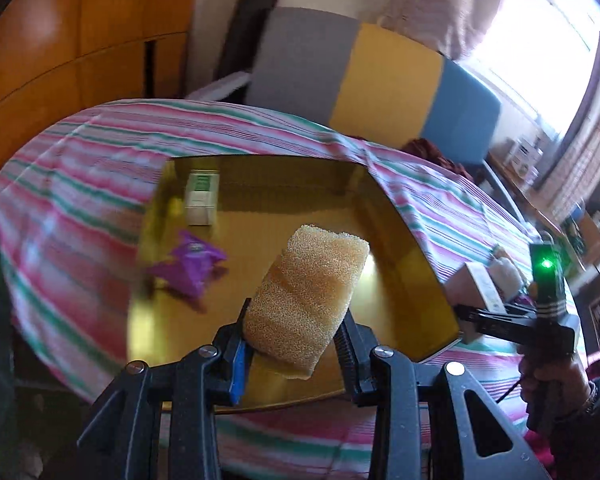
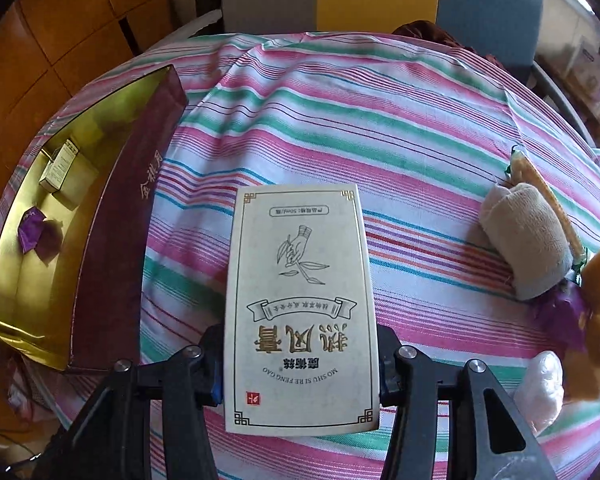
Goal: Organize objects
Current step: 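Place the sponge in the tray with the left tool while the right tool carries the white box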
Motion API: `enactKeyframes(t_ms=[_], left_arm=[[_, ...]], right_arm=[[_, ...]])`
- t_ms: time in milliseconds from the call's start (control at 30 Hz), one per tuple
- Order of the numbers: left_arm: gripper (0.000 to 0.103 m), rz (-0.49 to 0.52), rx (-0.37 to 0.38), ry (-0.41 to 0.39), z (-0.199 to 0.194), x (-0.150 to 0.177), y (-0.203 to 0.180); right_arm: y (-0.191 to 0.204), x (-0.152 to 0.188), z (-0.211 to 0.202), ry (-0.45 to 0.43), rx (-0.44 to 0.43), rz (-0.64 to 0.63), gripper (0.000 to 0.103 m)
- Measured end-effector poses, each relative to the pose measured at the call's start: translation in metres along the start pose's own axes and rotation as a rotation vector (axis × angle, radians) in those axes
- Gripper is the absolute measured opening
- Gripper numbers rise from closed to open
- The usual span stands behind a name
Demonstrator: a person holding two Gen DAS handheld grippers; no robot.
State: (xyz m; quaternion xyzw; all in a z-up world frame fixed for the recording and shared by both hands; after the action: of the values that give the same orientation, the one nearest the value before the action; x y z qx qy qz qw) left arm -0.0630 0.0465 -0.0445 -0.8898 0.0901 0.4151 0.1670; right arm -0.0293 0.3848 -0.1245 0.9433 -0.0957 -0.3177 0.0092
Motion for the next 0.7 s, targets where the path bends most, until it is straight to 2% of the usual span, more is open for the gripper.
enactKeyframes(t_ms=[233,467,700], left_arm=[[0.036,-0.038,-0.11,0.028,0.002,0.009,0.041],[0.037,-0.021,-0.144,0.044,0.019,0.011,0.046],[0.041,0.016,-0.172,0.125,0.041,0.029,0.051]], right_arm=[[0.0,-0.003,0.001,-0.012,0.01,-0.002,0.052],[0.006,-0.003,-0.005,-0.019,0.01,-0.008,0.052],[0.007,-0.002,-0.007,-0.023,0.013,-0.003,0.052]])
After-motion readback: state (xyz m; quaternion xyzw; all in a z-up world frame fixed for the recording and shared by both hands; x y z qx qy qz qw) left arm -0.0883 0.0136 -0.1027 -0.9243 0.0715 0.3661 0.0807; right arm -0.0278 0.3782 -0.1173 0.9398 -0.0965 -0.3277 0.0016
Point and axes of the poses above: each gripper's, at about its wrist camera, not at the fingertips, and z roughly the way its jaws point, y to its left, x to its underside, the point moved 2 cm from there along z, roughly the way its jaws point, and after that the axes turned 12 degrees about -y, right-handed, at the moved point
